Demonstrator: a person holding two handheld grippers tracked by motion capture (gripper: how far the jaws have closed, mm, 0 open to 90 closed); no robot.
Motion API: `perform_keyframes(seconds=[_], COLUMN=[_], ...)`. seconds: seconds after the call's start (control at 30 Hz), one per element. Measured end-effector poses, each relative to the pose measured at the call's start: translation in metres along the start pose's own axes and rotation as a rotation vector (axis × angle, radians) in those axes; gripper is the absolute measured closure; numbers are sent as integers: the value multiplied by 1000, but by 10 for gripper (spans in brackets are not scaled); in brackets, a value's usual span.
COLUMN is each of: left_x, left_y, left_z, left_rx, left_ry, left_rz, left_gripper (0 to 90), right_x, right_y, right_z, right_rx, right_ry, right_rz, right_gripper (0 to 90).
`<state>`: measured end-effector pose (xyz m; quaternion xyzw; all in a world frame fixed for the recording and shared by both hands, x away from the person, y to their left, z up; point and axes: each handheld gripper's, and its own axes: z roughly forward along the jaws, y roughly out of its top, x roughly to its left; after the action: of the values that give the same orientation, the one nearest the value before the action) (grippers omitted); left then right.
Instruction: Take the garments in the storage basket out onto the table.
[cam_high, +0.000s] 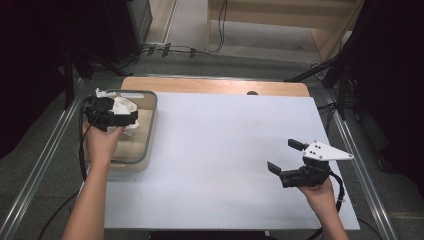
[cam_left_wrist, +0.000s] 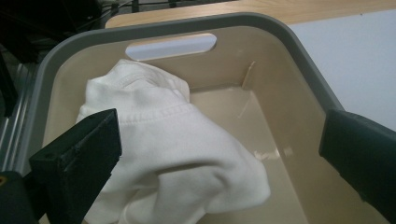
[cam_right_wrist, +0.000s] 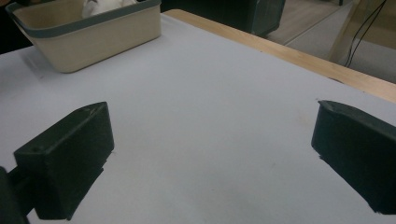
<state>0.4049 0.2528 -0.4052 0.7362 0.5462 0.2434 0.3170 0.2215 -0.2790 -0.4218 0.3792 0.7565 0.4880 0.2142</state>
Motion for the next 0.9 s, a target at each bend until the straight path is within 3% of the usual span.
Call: perform_keyframes(seconds=[0.3, 0.53, 0.9], left_x=[7, 12, 12], left_y=[1, 1, 9], left_z=[13, 18, 28], left_rx=[56, 59, 108], left_ry=[29, 43, 80], left_rz=[-35, -55, -39], left_gripper=[0, 0, 0], right_x=[0, 0, 0], right_y=[0, 0, -1], right_z=[1, 2, 4], right_rx=[4, 7, 14], right_ry=[2, 2, 4], right_rz=[-2, -1, -2], right_gripper=[0, 0, 0])
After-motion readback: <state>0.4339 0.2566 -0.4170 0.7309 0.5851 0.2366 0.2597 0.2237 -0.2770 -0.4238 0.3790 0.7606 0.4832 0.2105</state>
